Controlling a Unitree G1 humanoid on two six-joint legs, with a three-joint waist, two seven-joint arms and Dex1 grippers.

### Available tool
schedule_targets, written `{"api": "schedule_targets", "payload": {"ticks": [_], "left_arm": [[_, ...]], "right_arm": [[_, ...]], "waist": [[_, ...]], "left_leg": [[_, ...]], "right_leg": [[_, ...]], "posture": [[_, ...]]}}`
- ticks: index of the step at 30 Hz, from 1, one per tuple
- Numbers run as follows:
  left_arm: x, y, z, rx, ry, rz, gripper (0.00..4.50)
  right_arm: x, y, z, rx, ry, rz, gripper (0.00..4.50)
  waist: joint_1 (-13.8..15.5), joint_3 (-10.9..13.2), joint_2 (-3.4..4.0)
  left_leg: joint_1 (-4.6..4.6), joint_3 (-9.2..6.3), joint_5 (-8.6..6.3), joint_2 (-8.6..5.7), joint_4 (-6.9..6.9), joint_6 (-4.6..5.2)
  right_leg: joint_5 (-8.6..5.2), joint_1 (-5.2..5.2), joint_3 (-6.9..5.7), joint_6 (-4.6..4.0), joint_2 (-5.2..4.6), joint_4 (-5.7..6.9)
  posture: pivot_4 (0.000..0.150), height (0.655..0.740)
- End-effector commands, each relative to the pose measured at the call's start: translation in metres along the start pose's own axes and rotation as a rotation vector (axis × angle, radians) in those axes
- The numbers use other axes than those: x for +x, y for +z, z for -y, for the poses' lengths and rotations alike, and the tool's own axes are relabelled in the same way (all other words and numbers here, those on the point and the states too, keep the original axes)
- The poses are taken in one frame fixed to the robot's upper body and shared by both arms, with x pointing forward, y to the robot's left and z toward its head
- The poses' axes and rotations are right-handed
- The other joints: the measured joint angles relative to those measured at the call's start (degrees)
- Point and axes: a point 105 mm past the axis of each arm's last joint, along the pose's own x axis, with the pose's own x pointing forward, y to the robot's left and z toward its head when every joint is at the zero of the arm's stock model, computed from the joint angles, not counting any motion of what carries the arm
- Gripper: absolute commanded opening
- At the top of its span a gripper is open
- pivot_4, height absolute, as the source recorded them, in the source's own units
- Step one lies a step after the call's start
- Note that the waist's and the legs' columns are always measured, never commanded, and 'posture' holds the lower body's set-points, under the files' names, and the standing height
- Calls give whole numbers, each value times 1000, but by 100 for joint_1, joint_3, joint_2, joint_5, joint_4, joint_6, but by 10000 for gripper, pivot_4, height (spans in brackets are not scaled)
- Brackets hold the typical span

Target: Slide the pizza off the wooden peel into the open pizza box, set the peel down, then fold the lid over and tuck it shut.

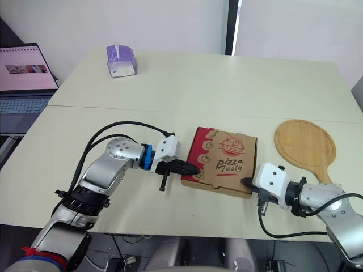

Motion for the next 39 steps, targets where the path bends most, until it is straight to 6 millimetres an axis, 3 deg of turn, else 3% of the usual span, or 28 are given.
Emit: {"api": "schedule_targets", "payload": {"ticks": [1, 5, 8, 15, 19, 25, 30, 39], "left_arm": [[-25, 24, -17, 5, 172, 85, 0], [-36, 19, -11, -46, 225, 92, 0], [-30, 24, 0, -23, 183, 98, 0], [-10, 51, 2, 44, 95, 155, 0], [9, 46, 16, 71, -56, 107, 0], [25, 32, 20, 120, -174, 29, 0], [30, 29, 18, 146, -209, 8, 0], [32, 22, 19, 142, -226, -10, 0]], "right_arm": [[-20, -1, 22, 16, -109, -4, 128], [-30, 2, 10, 80, -46, 14, 128], [-27, 7, 4, 98, -11, 39, 128], [-26, 6, 8, 81, -34, 27, 128], [-31, 7, 14, 72, -60, 28, 128], [-29, 16, -3, 100, 20, 52, 128], [-17, 9, -21, 95, 57, 22, 128], [-3, -20, -28, 93, 58, -116, 128]], "waist": [[1, 0, 0], [-3, -1, 2], [-1, 0, 2], [6, 0, 1], [5, 0, 1], [2, 0, 1], [2, 0, 1], [2, -1, 0]], "left_leg": [[0, 0, 0, 0, 0, 0], [3, -1, 2, 0, -11, -4], [1, -1, 4, 1, -11, -7], [3, 2, 4, 0, -5, -7], [3, 3, 6, 0, -7, -11], [3, 3, 5, 0, -7, -10], [2, 4, -1, 0, -6, 1], [4, 4, 1, -1, -6, -2]], "right_leg": [[0, 0, 0, 0, 0, 0], [0, -2, -1, 0, -1, 1], [0, -4, -1, -1, -1, 2], [0, 3, -1, 0, -2, -2], [0, 2, -1, 0, -2, -1], [0, 2, -1, -1, 0, 0], [0, 2, 0, 0, 0, -2], [-1, 3, 0, 0, 0, -2]], "posture": [[1500, 7251], [1500, 7251], [1500, 7251], [1500, 7251], [1500, 7251], [1500, 7251], [1500, 7251], [1500, 7251]]}}
